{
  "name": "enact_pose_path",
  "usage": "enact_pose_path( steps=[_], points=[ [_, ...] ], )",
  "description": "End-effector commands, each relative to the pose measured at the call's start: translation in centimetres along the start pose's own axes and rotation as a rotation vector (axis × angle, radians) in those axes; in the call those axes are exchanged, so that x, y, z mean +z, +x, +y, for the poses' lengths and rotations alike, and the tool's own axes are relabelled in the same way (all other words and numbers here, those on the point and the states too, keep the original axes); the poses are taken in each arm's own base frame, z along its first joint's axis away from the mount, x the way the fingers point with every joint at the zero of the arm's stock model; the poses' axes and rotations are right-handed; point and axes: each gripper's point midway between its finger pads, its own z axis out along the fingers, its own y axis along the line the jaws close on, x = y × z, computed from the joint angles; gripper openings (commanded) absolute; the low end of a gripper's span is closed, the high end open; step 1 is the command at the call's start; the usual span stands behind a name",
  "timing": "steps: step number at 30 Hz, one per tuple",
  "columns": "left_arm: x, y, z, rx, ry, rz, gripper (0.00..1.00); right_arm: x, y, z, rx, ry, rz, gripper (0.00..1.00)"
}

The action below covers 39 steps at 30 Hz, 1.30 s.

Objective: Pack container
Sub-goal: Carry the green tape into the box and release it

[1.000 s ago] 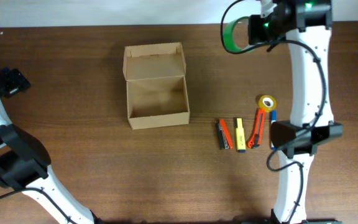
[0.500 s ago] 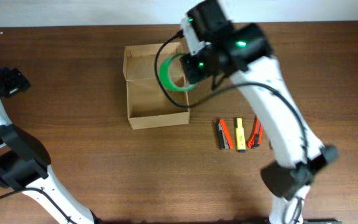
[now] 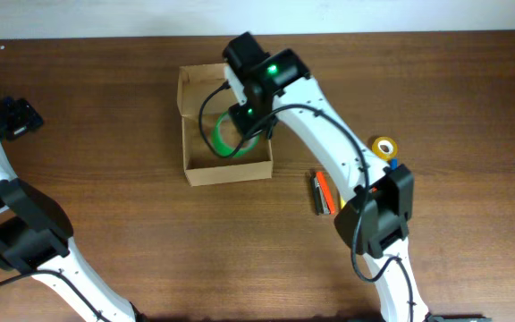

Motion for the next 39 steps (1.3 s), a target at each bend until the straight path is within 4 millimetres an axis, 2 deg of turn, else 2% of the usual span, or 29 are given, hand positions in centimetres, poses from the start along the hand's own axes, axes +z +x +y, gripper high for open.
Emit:
enact_pose_path(
  steps=[1, 6, 18, 20, 23, 25, 31, 35, 36, 39],
  points=[
    [-0.7, 0.0, 0.1, 0.012, 0.007, -0.014, 1.00, 1.5, 0.0, 0.9, -0.032, 0.014, 0.017, 0.04],
    [-0.7, 0.0, 0.1, 0.012, 0.007, -0.014, 1.00, 2.6, 0.2, 0.2, -0.030, 0.045, 0.035, 0.04],
    [-0.7, 0.0, 0.1, 0.012, 0.007, -0.014, 1.00, 2.6, -1.0, -3.4, 0.034, 0.074, -0.007, 0.04],
    [-0.7, 0.0, 0.1, 0.012, 0.007, -0.014, 1.00, 3.3, -0.8, -3.5, 0.034, 0.074, 0.007, 0.04],
    [-0.7, 0.0, 0.1, 0.012, 0.007, -0.014, 1.00, 5.7, -0.1, -3.6, 0.036, 0.076, 0.059, 0.04],
    [-0.7, 0.0, 0.1, 0.012, 0.007, -0.014, 1.00, 6.4, 0.2, -3.7, 0.036, 0.077, 0.075, 0.04],
    [-0.7, 0.0, 0.1, 0.012, 0.007, -0.014, 1.00, 7.8, 1.2, -4.7, 0.055, 0.083, 0.119, 0.04],
    [-0.7, 0.0, 0.1, 0.012, 0.007, -0.014, 1.00, 8.0, 1.5, -5.1, 0.061, 0.088, 0.127, 0.04],
    [-0.7, 0.0, 0.1, 0.012, 0.007, -0.014, 1.00, 8.0, 1.5, -5.1, 0.061, 0.088, 0.129, 0.09],
    [-0.7, 0.0, 0.1, 0.012, 0.007, -0.014, 1.00, 8.0, 1.6, -5.1, 0.061, 0.088, 0.130, 0.14]
  ],
)
